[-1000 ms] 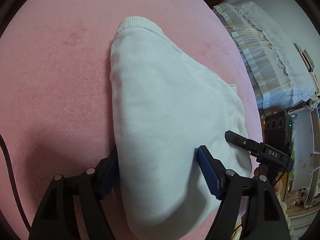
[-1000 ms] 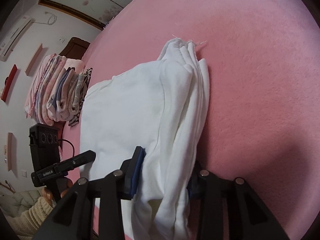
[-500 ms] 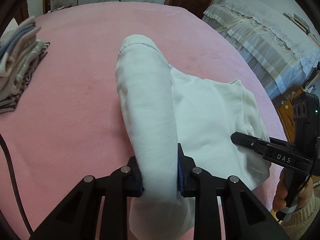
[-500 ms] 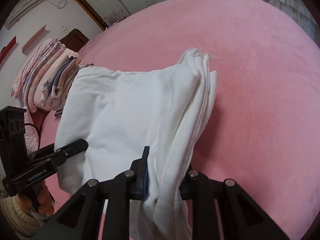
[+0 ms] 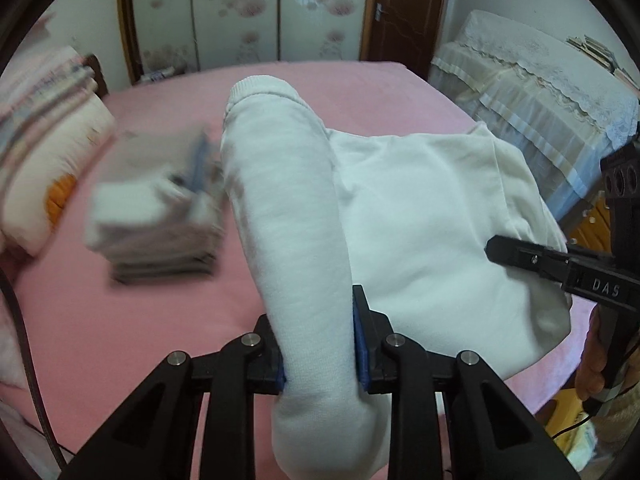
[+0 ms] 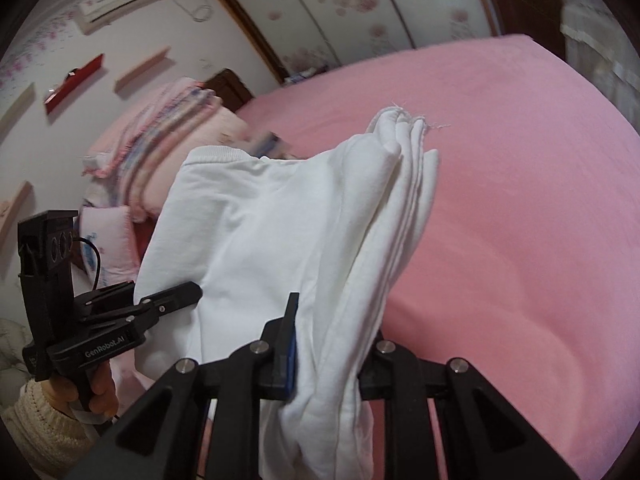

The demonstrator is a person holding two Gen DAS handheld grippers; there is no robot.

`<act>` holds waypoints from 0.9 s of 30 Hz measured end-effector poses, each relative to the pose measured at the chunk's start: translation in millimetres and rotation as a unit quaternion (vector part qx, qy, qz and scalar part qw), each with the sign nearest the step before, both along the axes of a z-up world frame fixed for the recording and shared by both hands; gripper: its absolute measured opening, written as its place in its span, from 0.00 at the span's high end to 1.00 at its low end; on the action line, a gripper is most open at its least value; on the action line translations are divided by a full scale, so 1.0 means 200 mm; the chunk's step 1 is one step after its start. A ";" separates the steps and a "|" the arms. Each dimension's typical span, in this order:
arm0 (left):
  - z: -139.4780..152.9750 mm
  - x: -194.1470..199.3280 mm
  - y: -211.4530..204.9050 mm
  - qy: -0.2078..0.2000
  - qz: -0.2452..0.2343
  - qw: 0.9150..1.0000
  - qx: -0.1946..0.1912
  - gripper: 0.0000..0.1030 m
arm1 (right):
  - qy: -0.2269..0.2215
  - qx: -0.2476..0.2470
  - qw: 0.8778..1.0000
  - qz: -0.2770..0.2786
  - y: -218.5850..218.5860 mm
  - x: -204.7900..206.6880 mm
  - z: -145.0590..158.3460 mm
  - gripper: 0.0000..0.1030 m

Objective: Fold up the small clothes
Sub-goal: 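Carry the sweatshirt with both tools onto the clothes stack and release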

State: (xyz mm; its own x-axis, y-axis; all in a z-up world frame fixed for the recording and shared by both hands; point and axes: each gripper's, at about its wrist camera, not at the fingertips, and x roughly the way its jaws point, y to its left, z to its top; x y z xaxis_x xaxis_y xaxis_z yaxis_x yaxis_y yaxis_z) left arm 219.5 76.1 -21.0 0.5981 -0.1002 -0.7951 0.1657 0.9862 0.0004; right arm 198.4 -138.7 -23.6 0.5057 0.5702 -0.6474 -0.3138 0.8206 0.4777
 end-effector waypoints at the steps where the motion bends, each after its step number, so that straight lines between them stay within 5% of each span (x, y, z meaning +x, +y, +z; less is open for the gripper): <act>1: 0.08 0.04 0.10 -0.006 0.004 1.000 0.013 0.77 | -0.009 0.005 1.000 0.009 0.11 0.06 0.07 0.82; 7: 0.44 0.37 0.73 -0.020 0.056 0.998 0.022 0.76 | -0.022 0.039 0.998 0.038 0.69 0.50 0.36 0.82; 11: 0.50 0.65 1.04 -0.024 0.081 0.996 0.037 0.76 | -0.021 0.052 0.998 0.025 1.04 0.81 0.42 0.82; 18: 0.25 1.15 1.38 0.009 0.128 0.992 -0.003 0.76 | 0.000 0.048 0.999 0.000 1.41 1.23 0.25 0.82; 27: -0.21 1.46 1.45 0.062 0.131 0.989 -0.033 0.74 | 0.087 0.069 0.993 -0.033 1.40 1.46 -0.28 0.82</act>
State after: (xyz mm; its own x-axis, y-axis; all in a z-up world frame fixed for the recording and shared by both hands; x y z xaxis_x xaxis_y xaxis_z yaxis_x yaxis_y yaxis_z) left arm 512.1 366.3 -63.3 0.5093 -0.0083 -0.8605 -0.1003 0.9926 -0.0689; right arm 491.2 140.5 -78.7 0.4332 0.6283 -0.6462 -0.1644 0.7601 0.6287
